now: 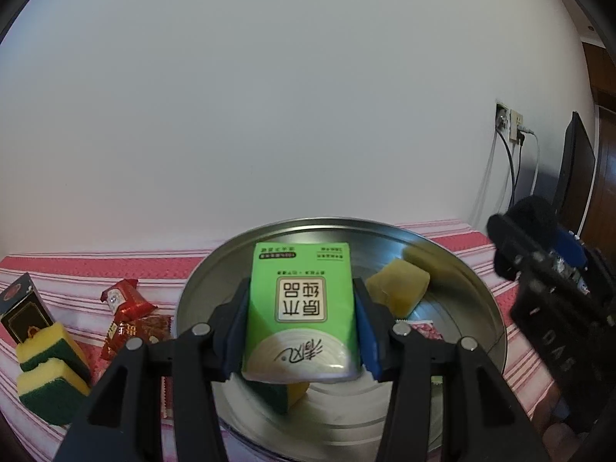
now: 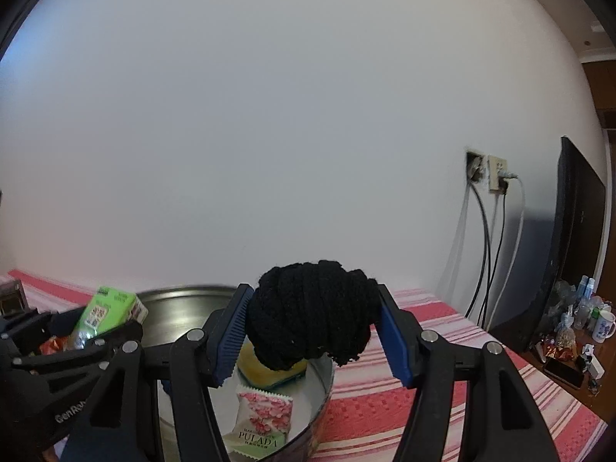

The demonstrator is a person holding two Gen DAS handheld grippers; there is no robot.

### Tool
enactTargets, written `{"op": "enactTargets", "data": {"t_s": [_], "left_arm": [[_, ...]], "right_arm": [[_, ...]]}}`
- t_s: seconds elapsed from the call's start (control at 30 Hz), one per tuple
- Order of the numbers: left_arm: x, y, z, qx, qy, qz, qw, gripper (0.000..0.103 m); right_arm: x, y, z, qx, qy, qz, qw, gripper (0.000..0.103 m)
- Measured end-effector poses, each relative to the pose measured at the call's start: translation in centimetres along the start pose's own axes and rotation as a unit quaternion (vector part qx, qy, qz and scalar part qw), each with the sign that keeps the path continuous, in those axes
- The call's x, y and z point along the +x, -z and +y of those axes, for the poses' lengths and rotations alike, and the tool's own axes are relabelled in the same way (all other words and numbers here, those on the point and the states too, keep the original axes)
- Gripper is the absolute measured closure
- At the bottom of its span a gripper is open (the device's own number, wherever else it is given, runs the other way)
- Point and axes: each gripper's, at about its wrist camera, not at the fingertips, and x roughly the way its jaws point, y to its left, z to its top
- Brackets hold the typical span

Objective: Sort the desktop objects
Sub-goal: 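Open both tools to drop the fuzzy ball and tissue pack into the tin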

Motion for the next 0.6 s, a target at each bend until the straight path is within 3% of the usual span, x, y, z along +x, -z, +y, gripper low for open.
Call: {"op": "enactTargets", "data": {"t_s": [0.6], "left_arm": [[0.8,0.3,0.0,0.004,-0.02,-0.001,0.9998,0.054]], "right_arm": [[1.6,0.9,-0.9,-0.001,-0.027,0.043,0.999,0.038]]}}
